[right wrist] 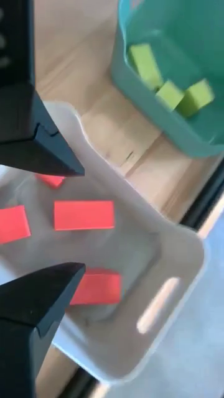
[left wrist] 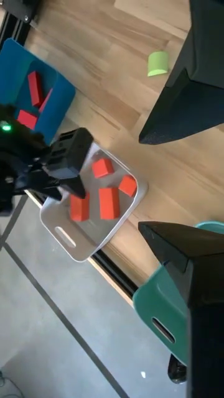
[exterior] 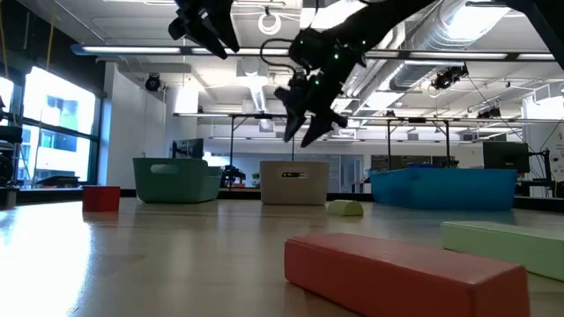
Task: Sort & place blocks by color
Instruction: Put the green block into the green bin
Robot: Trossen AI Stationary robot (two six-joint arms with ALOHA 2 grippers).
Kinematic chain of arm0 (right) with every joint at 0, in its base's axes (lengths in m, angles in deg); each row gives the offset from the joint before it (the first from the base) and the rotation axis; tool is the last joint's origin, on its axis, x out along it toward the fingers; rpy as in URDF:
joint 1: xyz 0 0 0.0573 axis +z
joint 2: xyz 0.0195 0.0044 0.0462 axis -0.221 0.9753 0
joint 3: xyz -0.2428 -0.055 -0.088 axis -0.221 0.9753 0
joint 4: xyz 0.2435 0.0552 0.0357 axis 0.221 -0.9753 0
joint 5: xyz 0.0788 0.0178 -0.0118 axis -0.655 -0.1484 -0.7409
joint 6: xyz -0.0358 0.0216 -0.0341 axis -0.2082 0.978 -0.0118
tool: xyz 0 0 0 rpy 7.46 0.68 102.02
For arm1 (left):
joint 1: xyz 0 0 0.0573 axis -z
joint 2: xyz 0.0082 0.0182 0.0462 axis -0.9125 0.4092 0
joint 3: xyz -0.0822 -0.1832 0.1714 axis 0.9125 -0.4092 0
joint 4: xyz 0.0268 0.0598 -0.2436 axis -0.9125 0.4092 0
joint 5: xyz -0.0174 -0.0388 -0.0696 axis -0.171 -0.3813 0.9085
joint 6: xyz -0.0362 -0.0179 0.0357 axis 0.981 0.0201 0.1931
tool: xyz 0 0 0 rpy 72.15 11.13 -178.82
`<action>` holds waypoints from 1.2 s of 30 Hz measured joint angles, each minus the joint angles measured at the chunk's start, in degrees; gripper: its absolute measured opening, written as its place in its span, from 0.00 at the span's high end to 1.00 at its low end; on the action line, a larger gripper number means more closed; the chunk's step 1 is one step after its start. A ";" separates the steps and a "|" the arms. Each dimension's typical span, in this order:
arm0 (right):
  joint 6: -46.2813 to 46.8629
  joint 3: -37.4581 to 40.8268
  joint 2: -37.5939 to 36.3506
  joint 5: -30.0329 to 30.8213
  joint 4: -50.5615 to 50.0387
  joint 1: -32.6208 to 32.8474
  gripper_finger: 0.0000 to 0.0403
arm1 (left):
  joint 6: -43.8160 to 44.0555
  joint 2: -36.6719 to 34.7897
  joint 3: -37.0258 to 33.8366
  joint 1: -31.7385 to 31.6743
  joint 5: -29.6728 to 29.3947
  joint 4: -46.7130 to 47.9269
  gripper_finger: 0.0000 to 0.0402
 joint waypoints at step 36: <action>-7.32 -40.68 -1.79 21.73 -36.21 4.68 0.48 | 7.14 1.56 0.04 -2.63 6.93 -3.42 0.40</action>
